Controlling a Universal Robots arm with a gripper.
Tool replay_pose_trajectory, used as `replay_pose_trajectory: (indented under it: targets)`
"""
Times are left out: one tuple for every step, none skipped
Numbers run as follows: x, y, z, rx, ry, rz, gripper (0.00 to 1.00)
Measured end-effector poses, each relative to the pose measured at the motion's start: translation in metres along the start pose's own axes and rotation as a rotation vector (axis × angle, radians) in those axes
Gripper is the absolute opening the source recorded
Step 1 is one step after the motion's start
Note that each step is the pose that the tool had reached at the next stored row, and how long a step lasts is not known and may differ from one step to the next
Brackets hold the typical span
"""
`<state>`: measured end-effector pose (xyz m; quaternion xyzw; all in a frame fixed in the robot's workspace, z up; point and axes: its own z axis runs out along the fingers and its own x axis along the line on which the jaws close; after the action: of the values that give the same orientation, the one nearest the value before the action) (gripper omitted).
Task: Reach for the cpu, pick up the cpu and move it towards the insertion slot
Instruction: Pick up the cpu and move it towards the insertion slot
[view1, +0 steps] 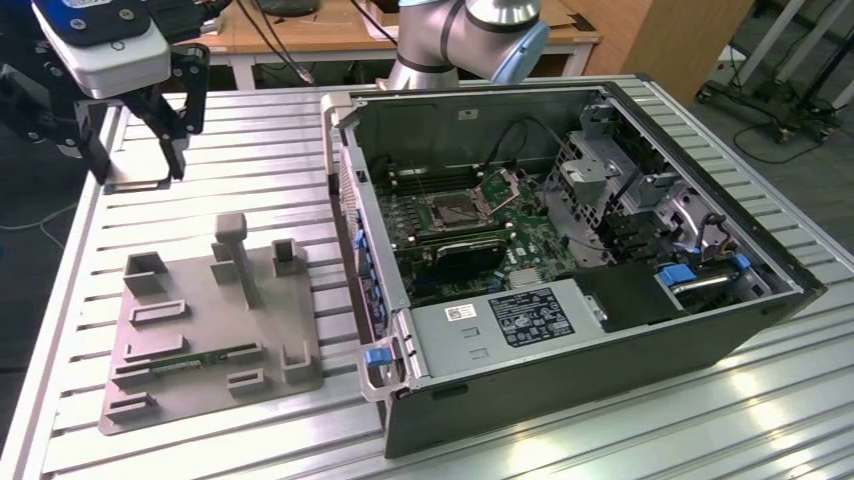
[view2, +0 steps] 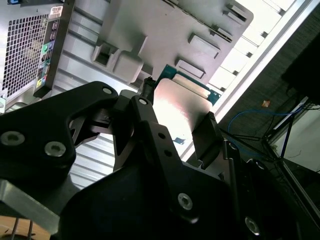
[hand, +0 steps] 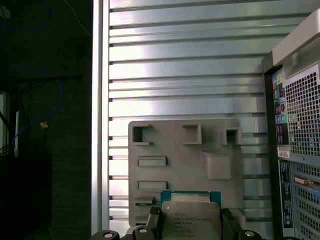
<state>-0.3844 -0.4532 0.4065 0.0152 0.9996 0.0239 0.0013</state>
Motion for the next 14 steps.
replay_pose_trajectory:
  targets:
    - [-0.0002,0.0,0.0,0.0,0.0,0.0,0.55]
    - [-0.0005,0.0,0.0,0.0,-0.0001,0.0,0.55]
    - [-0.0007,0.0,0.0,0.0,0.0,0.0,0.55]
    - [-0.001,0.0,0.0,0.0,0.0,0.0,0.55]
    - [-0.0012,0.0,0.0,0.0,0.0,0.0,0.55]
    - [-0.0015,0.0001,0.0,0.0,-0.0001,0.0,0.55]
    - [-0.0017,0.0,0.0,-0.0001,-0.0001,0.0,0.55]
    - [-0.002,0.0,0.0,-0.0001,-0.0001,0.0,0.55]
    - [-0.0022,0.0001,0.0001,0.0,-0.0001,0.0,0.55]
    - [-0.0025,0.0001,0.0,0.0,0.0,0.0,0.55]
    - [-0.0027,0.0001,0.0,0.0,-0.0001,0.0,0.55]
    - [-0.0029,0.0001,0.0,0.0,0.0,0.0,0.55]
    - [-0.0032,0.0001,0.0,-0.0001,-0.0001,0.0,0.55]
    - [-0.0034,0.0001,0.0,-0.0001,0.0,0.0,0.55]
